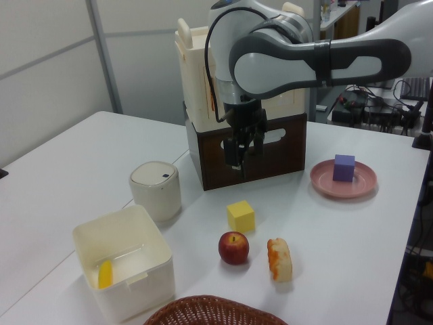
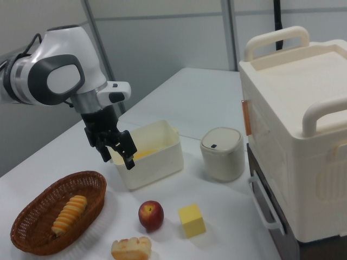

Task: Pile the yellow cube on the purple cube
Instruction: 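Move the open gripper over the yellow cube and lower it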

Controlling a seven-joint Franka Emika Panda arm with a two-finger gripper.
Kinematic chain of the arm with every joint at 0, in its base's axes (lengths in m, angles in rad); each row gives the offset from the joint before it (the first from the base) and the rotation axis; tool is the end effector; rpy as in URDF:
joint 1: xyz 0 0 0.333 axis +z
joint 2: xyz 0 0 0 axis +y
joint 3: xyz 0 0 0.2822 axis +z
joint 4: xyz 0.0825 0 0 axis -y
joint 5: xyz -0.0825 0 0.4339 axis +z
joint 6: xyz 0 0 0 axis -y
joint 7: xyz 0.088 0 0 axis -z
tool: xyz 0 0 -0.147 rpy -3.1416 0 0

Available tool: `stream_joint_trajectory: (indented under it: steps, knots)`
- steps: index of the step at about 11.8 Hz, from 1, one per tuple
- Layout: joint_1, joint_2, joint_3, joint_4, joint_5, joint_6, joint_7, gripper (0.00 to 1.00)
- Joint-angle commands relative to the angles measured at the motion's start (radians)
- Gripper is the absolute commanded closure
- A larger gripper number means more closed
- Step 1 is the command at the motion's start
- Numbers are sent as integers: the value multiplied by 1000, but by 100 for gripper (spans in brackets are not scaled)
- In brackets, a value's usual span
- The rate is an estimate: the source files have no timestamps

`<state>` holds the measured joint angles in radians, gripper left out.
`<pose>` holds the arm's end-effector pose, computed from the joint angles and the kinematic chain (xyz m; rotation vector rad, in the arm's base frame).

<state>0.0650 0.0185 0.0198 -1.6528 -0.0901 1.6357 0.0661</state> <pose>0.6093 0.0390 0.5027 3.0492 0.0399 -0.0438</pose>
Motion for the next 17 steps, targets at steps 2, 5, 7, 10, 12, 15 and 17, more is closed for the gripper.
stream_joint_trajectory:
  steps: [2,5,7,10,12,15,17]
  knots:
    - [15,0,-12,7,0,-30,-9,0]
    - [13,9,-12,5,0,-22,-12,0]
    - [7,29,-12,5,0,-20,-14,0]
    - [6,50,-17,4,-13,-17,-49,0]
    - [-10,52,-21,-15,-11,27,-37,0]
    - [-56,92,-21,-21,-3,73,130,0]
    - [-97,142,-21,-22,-3,117,217,0]
